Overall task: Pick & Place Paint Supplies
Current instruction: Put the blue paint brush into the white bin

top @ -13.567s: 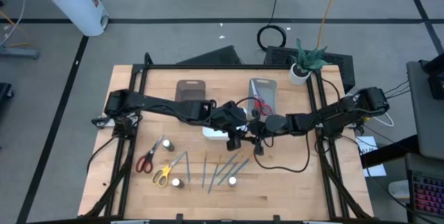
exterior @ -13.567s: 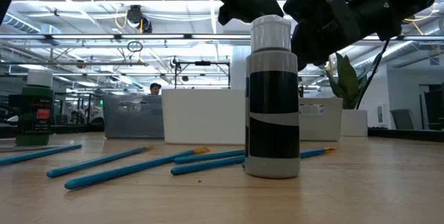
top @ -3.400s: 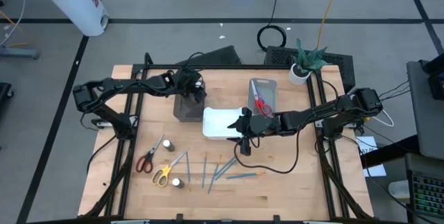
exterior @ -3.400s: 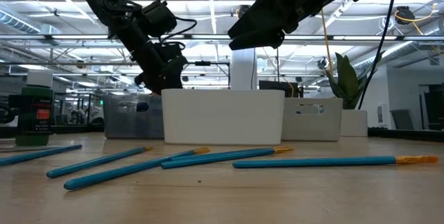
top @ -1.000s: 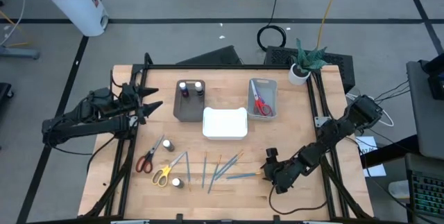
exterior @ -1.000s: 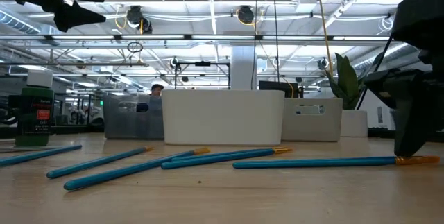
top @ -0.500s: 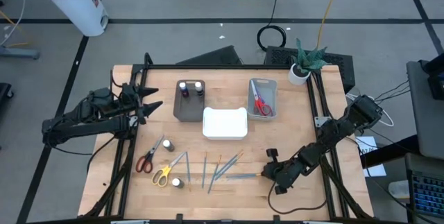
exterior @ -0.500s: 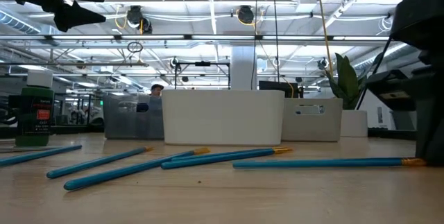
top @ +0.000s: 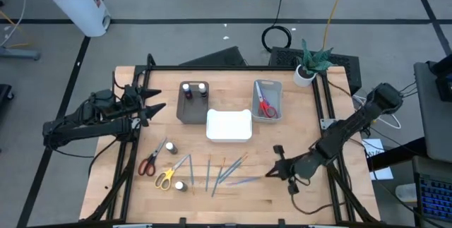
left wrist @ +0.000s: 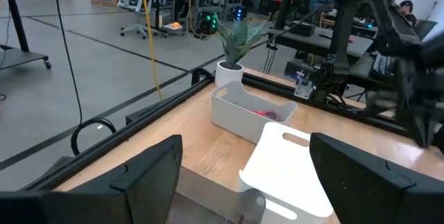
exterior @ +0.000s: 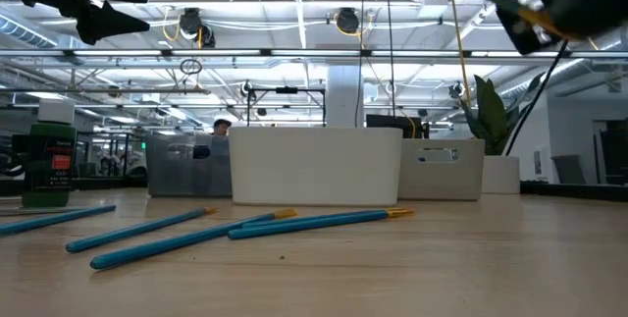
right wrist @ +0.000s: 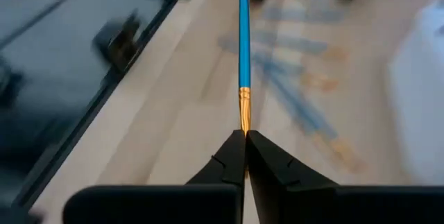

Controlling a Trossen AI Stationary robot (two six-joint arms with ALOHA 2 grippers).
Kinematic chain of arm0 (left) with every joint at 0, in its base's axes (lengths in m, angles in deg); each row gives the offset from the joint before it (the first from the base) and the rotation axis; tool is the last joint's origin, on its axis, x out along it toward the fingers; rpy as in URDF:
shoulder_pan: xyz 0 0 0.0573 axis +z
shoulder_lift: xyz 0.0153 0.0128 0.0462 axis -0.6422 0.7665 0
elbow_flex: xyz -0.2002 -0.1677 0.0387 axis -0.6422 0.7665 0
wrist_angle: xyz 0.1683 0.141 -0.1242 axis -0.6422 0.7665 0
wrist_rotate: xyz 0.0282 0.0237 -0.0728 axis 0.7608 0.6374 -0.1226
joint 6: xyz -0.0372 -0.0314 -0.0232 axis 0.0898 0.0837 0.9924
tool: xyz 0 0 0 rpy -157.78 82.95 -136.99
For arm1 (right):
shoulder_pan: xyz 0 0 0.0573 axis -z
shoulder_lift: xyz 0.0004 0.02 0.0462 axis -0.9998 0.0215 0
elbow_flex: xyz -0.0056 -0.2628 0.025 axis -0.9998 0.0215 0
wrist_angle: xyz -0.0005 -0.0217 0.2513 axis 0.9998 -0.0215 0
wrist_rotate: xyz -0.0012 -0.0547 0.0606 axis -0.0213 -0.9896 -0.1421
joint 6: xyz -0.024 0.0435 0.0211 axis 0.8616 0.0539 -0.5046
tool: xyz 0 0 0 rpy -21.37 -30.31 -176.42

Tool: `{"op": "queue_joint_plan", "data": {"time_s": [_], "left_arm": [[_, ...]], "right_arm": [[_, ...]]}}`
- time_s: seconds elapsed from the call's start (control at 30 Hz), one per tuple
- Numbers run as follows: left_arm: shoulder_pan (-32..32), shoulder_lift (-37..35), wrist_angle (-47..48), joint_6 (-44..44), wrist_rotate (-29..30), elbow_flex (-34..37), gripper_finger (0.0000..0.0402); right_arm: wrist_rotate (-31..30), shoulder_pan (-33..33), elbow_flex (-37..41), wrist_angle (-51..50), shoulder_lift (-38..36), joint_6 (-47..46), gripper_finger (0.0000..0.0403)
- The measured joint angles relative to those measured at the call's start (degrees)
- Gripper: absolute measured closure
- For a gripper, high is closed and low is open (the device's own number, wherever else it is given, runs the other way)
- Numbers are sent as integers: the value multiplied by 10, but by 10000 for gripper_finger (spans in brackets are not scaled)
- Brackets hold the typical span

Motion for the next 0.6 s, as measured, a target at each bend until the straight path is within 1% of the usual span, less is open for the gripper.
{"op": "queue_joint_plan", "data": {"time_s": [0.1, 0.23, 0.3, 0.33, 0.5, 0.6], "left_arm": [[0, 0, 0, 0, 0, 0, 78], [0, 0, 0, -1, 0, 0, 78], [0, 0, 0, -1, 0, 0, 78], [0, 0, 0, -1, 0, 0, 78], [0, 0, 0, 0, 0, 0, 78], [0, 0, 0, 0, 0, 0, 78]], "right_arm": [[-40, 22, 3, 30, -26, 19, 402], [-40, 75, 23, 143, -23, 39, 402], [-39, 108, 29, 174, -10, 51, 402], [-32, 127, 29, 182, -3, 53, 402], [45, 232, 29, 227, 34, 24, 403], [66, 286, 29, 223, 58, -8, 403]]}}
